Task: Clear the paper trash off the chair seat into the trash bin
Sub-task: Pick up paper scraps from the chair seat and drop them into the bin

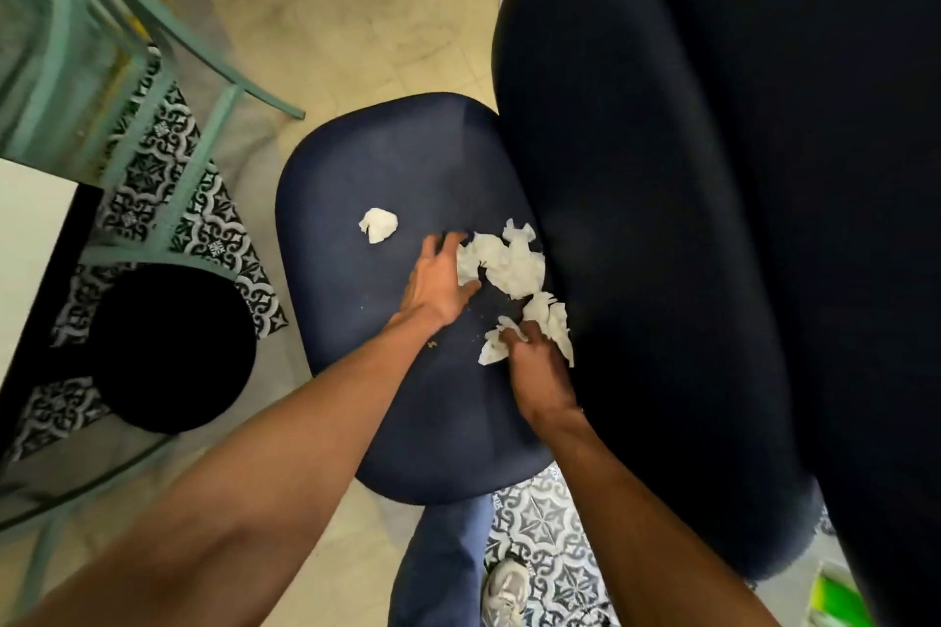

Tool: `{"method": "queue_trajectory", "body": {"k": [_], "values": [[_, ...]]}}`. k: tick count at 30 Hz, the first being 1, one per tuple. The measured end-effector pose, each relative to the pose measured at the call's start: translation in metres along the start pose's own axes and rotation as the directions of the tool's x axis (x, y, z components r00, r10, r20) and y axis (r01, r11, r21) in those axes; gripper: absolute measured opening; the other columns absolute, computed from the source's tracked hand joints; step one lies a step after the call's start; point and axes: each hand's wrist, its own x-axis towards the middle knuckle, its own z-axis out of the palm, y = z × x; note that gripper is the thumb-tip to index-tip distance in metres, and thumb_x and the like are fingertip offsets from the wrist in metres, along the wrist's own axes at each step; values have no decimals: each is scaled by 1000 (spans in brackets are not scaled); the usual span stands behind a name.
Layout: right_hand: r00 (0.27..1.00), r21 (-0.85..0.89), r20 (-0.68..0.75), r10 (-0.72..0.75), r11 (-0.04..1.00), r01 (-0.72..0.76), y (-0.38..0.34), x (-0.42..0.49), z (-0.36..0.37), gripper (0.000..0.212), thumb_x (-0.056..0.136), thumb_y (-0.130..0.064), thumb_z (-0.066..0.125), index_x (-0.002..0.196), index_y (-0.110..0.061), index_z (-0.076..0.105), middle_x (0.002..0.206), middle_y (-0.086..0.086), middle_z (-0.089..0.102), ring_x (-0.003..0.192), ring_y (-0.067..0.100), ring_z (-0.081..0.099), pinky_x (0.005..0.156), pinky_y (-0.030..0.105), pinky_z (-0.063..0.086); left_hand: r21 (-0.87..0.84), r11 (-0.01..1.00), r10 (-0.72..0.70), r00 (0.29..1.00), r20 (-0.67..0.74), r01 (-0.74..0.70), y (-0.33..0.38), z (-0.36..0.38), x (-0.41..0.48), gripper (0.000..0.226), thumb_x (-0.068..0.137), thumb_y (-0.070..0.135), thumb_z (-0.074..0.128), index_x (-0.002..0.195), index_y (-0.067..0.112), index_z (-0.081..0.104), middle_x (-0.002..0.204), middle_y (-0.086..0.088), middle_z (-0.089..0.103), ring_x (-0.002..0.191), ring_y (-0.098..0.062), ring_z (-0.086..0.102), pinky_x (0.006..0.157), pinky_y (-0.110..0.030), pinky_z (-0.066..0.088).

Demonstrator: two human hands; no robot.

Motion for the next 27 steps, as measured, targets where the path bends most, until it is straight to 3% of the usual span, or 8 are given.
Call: {"method": "queue_trajectory", "body": {"k": [5, 7, 14, 18, 21, 25, 27], "values": [[993, 297, -106, 46, 955, -13, 6, -22, -8, 34, 97, -12, 57, 125, -30, 64, 134, -1, 59, 112, 26, 66, 100, 39, 56, -10, 996, -89, 994, -59, 89, -27, 5, 12, 25, 91, 16, 72, 116, 13, 68, 109, -11, 69, 99, -30, 67, 87, -30, 51], [980, 403, -177, 94, 915, -15, 6, -35, -19, 26, 100, -16, 62, 121, -32, 67, 129, -5, 61, 100, 20, 70, 94, 35, 58, -45, 992, -118, 990, -79, 114, -32, -2, 1, 24, 92, 18, 72, 115, 14, 69, 101, -10, 70, 94, -28, 67, 88, -30, 52], [912, 532, -376, 165, 844, 66, -26, -93, -69, 12, 99, -20, 70, 106, -29, 66, 101, -4, 66, 75, 14, 66, 74, 30, 55, -156, 985, -100, 972, -213, 67, -27, -52, -87, 18, 87, 16, 78, 103, 10, 71, 82, -3, 70, 78, -24, 69, 83, -33, 55], [899, 591, -389, 203, 804, 74, -52, -137, -97, 23, 97, -22, 73, 110, -32, 56, 92, -5, 68, 73, 8, 64, 68, 20, 46, -231, 972, -125, 939, -320, 51, -24, -78, -160, 18, 84, 16, 82, 99, 12, 73, 85, -2, 72, 73, -20, 69, 79, -29, 54], [910, 623, -367, 193, 777, 87, -69, -173, -111, 35, 97, -30, 76, 121, -34, 50, 92, -5, 69, 75, 5, 66, 71, 23, 51, -294, 955, -160, 913, -375, 46, -29, -90, -220, 18, 84, 20, 83, 98, 15, 72, 84, 1, 72, 72, -16, 70, 79, -31, 55], [912, 633, -392, 119, 754, 174, -94, -230, -127, 33, 97, -31, 77, 116, -35, 51, 98, -10, 68, 78, 2, 66, 69, 11, 49, -363, 931, -214, 863, -458, 38, -32, -101, -312, 19, 84, 21, 83, 99, 16, 72, 79, 5, 70, 70, -10, 67, 74, -26, 52], [909, 630, -409, 74, 744, 223, -104, -258, -133, 28, 97, -29, 77, 111, -33, 54, 96, -13, 68, 77, 3, 66, 71, 21, 55, -409, 912, -229, 835, -501, 5, -36, -102, -357, 16, 85, 20, 82, 95, 21, 70, 76, 10, 70, 71, -5, 68, 74, -27, 54]]}}
